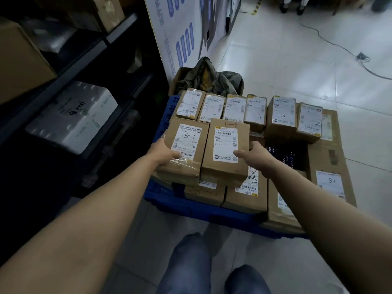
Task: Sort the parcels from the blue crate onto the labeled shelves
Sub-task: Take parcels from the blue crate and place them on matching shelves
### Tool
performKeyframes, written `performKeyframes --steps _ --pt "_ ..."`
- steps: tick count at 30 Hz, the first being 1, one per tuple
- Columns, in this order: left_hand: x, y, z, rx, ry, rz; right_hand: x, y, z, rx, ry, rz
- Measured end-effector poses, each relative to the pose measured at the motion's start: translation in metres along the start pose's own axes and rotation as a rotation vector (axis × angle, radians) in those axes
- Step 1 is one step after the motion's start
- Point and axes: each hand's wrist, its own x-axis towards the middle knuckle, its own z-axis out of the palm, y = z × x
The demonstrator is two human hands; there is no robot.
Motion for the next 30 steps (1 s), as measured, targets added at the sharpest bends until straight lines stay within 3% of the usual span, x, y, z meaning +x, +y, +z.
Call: performKeyframes --steps 11,16,25,30 --pt "0.05 -0.023 0.003 -0.284 -0.183 -0.186 0.041 0.015 0.009 0.349 -0.211 0.225" --pt "0.052 -0.03 0.005 -0.431 -0.205 -0.212 0.045 0.017 0.011 0.485 -0.193 0.261" --pt "0.029 -0.023 0.0 -0.613 -0.249 -0.206 0.025 0.007 -0.022 0.583 -0.205 0.129" --pt "0.009 0.01 -0.017 -0.699 -0.182 -0.124 0.006 -0.018 -0.058 0.593 -0.204 0.043"
